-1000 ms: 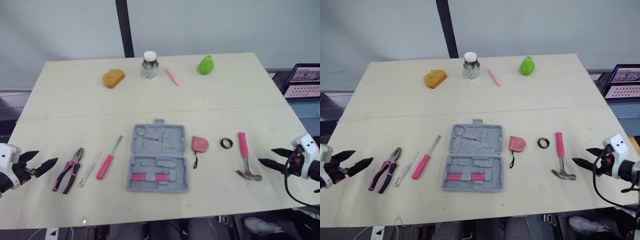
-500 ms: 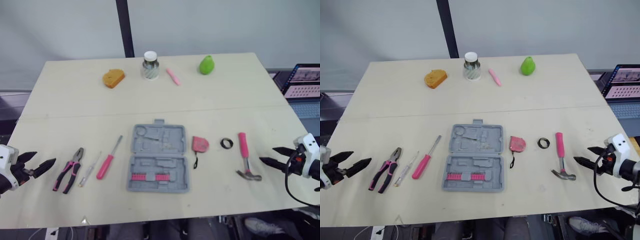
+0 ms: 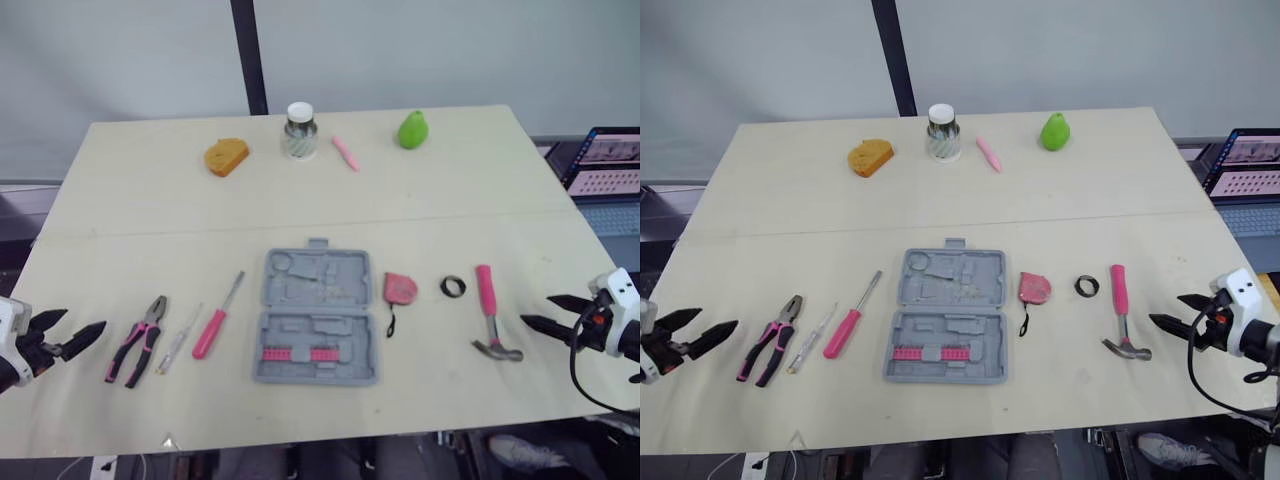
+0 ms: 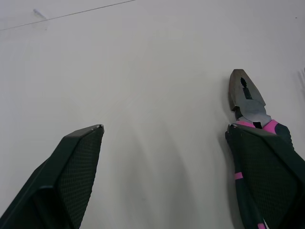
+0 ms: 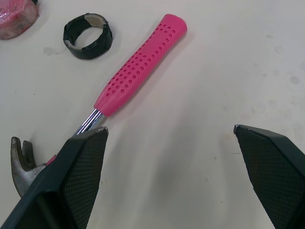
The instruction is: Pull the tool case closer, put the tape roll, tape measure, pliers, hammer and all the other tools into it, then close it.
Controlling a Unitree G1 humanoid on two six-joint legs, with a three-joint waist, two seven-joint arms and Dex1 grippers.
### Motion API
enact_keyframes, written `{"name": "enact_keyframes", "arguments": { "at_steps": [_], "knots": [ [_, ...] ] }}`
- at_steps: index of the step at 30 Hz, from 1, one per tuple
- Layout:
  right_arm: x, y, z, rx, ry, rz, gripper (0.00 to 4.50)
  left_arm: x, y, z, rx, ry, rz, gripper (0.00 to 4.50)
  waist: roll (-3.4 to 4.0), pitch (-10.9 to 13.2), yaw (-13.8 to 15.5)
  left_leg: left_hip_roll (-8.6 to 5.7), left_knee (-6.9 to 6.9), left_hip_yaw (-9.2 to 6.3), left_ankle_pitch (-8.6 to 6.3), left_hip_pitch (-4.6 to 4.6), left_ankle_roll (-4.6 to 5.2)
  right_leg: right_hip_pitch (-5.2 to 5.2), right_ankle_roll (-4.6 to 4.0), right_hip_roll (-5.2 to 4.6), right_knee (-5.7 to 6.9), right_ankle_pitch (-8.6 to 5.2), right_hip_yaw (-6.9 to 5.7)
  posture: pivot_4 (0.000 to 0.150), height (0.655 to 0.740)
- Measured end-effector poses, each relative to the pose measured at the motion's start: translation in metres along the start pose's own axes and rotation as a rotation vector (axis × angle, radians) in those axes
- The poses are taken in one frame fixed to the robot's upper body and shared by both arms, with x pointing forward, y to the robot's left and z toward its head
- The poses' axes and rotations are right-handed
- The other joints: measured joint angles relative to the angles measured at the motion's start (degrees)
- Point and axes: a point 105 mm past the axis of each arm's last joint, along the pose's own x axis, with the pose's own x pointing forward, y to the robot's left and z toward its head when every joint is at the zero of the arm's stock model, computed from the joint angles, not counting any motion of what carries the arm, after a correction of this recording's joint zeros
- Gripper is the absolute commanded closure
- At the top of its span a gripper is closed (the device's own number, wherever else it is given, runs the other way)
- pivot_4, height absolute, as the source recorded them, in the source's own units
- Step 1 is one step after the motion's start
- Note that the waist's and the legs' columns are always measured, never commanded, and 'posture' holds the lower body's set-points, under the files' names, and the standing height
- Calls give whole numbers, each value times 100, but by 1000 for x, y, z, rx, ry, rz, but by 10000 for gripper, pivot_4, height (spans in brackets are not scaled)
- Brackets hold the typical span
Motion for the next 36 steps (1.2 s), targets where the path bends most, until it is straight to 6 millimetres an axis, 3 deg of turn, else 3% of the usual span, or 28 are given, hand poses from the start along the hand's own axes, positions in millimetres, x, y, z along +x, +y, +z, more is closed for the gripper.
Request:
{"name": "enact_keyframes", "arguments": {
  "at_steps": [9,13,17,24,27,30,34,35,36],
  "knots": [
    [0,-1,2,12,-16,2,0,-2,5,-5,9,8,13,378,0,0,-3,1,0,0,0,0,0,0,0,0,1,0,0,1500,7400],
    [3,11,17,-5,-50,79,0,0,-1,0,27,-2,-34,378,0,0,-1,3,1,0,-1,0,-1,-1,0,1,3,0,1,1500,7400],
    [16,40,38,-48,-109,194,0,14,-40,22,89,-39,-200,378,-1,-1,9,6,7,-2,-5,-1,-4,-1,-1,1,7,1,9,1500,7400],
    [44,111,67,-110,-176,395,0,34,-132,59,211,-26,-474,378,-1,-1,43,6,13,-2,-6,-2,-4,-1,-2,9,8,1,23,1500,7400],
    [54,140,74,-146,-178,445,9005,42,-160,67,253,-13,-546,0,-1,-1,90,9,12,-1,-7,-2,-6,-3,-2,19,6,1,30,1500,7400],
    [66,166,74,-196,-153,477,22937,55,-176,77,297,-25,-576,8509,-1,-1,155,12,17,1,-7,-3,-7,-4,-2,27,7,1,37,1500,7400],
    [83,184,70,-233,-103,476,42204,70,-191,84,325,-45,-592,27281,-2,-1,172,10,23,2,-7,-8,-6,-5,-2,31,4,1,49,1500,7400],
    [87,188,70,-243,-94,474,45000,74,-195,83,337,-39,-602,32695,-2,-1,172,9,23,2,-7,-9,-6,-6,-2,31,4,1,51,1500,7400],
    [90,192,70,-251,-87,473,45000,77,-200,80,347,-30,-612,37927,-2,-1,173,11,23,2,-7,-12,-5,-8,-2,35,4,1,52,1500,7400]
  ]
}}
